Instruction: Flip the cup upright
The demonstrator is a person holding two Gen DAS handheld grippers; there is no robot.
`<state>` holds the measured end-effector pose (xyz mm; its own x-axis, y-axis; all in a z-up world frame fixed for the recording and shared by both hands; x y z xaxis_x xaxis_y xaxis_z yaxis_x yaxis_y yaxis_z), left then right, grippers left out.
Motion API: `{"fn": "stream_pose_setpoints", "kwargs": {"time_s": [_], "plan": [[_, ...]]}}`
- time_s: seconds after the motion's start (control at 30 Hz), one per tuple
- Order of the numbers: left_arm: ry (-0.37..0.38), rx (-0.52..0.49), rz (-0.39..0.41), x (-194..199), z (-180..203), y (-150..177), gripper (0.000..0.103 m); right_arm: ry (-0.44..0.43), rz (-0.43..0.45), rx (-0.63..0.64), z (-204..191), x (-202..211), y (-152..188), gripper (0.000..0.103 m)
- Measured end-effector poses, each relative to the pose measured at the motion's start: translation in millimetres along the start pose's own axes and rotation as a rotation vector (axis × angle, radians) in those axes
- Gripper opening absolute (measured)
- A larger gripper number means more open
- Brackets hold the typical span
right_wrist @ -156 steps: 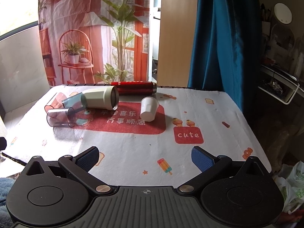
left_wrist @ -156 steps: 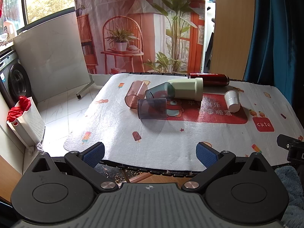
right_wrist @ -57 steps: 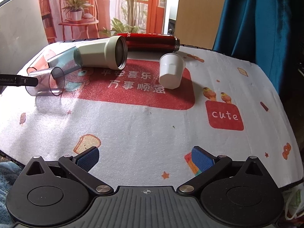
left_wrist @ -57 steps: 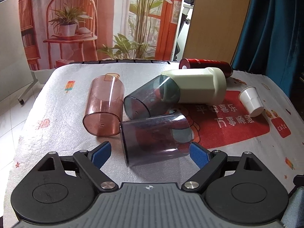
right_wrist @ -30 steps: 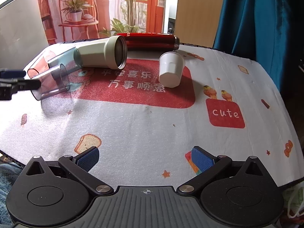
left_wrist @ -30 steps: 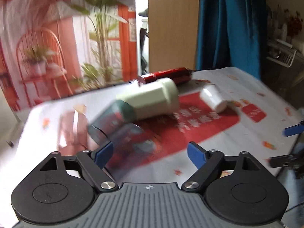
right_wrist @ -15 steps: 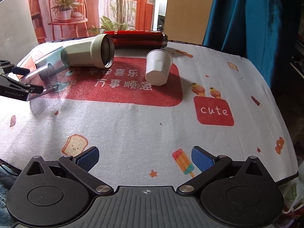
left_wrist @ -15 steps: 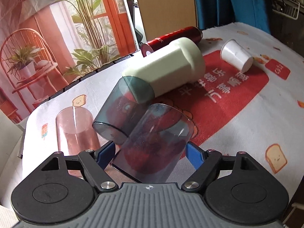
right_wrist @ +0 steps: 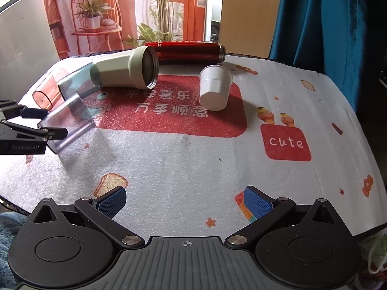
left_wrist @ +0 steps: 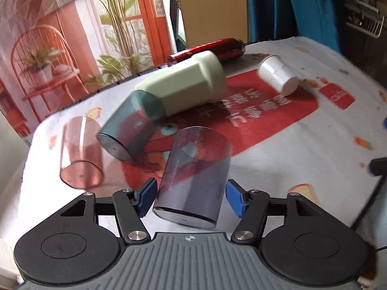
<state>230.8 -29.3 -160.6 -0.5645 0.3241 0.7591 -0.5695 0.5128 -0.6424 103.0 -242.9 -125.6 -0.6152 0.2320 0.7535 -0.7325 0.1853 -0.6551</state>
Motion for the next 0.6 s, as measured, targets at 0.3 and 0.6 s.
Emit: {"fn": "stream_pose_setpoints", "kwargs": {"time_s": [0.3, 0.6], "plan": [[0.007, 0.058, -0.052, -31.1, -0.6, -7.9, 0.073, -0.029, 0.017, -0.042, 10.1, 7.5, 4.0, 0.103], [0.006, 0.211, -0.086, -15.5, 17.4, 10.7, 0.07, -0.036, 0.013, -0.107, 27.5, 7.3, 7.2, 0.103]]}}
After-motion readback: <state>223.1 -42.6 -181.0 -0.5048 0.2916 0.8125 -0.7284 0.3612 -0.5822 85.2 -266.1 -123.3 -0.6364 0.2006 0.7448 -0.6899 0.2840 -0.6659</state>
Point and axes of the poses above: each gripper's, at about its wrist camera, not at the fingertips, and x roughly against the way its jaws point, z to its right, y to its underside, the point moved 4 cm from there along -x, roughly the way its jaws point, and after that the axes turned 1 degree about x, right-handed, at the moved point
